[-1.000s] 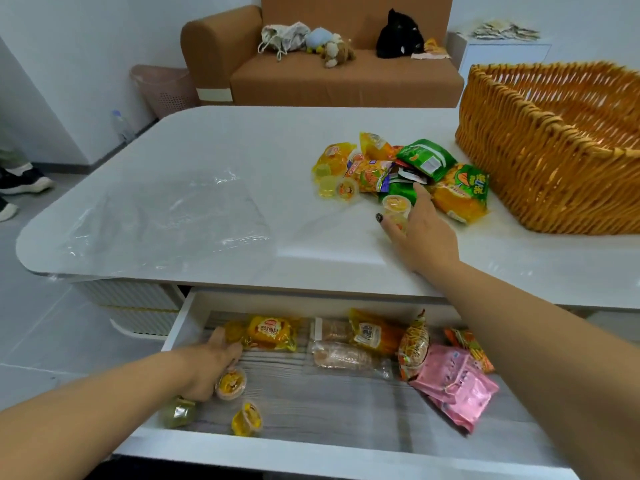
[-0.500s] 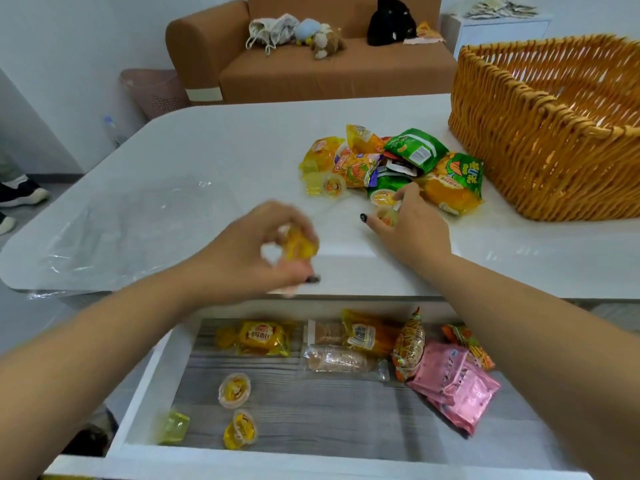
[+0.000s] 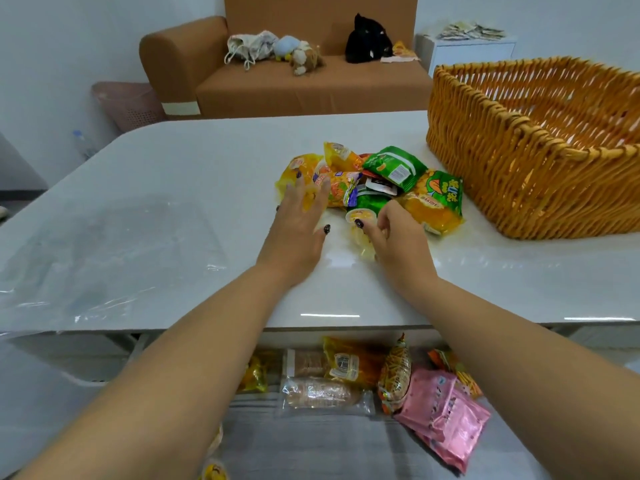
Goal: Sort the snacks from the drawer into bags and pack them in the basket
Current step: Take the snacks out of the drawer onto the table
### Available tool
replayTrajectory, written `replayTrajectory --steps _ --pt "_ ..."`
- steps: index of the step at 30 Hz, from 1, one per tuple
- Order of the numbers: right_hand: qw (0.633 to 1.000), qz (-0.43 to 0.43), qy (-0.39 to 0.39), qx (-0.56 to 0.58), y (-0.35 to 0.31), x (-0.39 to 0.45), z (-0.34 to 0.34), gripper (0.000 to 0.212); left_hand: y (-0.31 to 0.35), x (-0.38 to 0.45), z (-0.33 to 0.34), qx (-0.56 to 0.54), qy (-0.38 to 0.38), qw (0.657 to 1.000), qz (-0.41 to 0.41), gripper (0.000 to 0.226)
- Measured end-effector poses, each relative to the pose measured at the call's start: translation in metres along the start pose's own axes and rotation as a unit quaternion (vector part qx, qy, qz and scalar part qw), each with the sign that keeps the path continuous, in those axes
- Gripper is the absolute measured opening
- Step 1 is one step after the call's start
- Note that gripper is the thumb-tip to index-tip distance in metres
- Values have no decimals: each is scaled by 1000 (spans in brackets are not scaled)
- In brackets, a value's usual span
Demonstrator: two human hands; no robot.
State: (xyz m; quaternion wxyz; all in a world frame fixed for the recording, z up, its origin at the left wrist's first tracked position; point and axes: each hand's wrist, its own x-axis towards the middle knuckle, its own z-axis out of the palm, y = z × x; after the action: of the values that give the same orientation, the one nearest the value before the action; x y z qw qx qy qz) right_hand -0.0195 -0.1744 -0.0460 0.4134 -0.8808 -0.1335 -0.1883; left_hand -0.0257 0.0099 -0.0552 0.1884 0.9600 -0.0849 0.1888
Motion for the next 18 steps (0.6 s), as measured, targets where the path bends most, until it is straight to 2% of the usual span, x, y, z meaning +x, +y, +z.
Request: replayTrajectory --steps 3,5,8,11,14,18 --pt "1000 -11 -12 -22 2 0 0 24 -5 6 2 88 -74 991 -61 70" --pt "999 4 -24 -39 0 0 2 23 -6 7 1 96 -92 988 -74 72" --pt "996 39 -45 -71 -3 2 3 22 -1 1 -3 19 -47 997 -50 78" --pt "992 28 -60 -110 -2 3 4 24 8 -18 -12 -57 -9 998 -25 82" --pt "990 10 -67 -126 0 4 3 31 16 -62 -30 -120 -35 992 8 75" --pt "992 -22 -3 -125 -4 -1 1 32 18 -124 -76 -112 -83 989 47 58"
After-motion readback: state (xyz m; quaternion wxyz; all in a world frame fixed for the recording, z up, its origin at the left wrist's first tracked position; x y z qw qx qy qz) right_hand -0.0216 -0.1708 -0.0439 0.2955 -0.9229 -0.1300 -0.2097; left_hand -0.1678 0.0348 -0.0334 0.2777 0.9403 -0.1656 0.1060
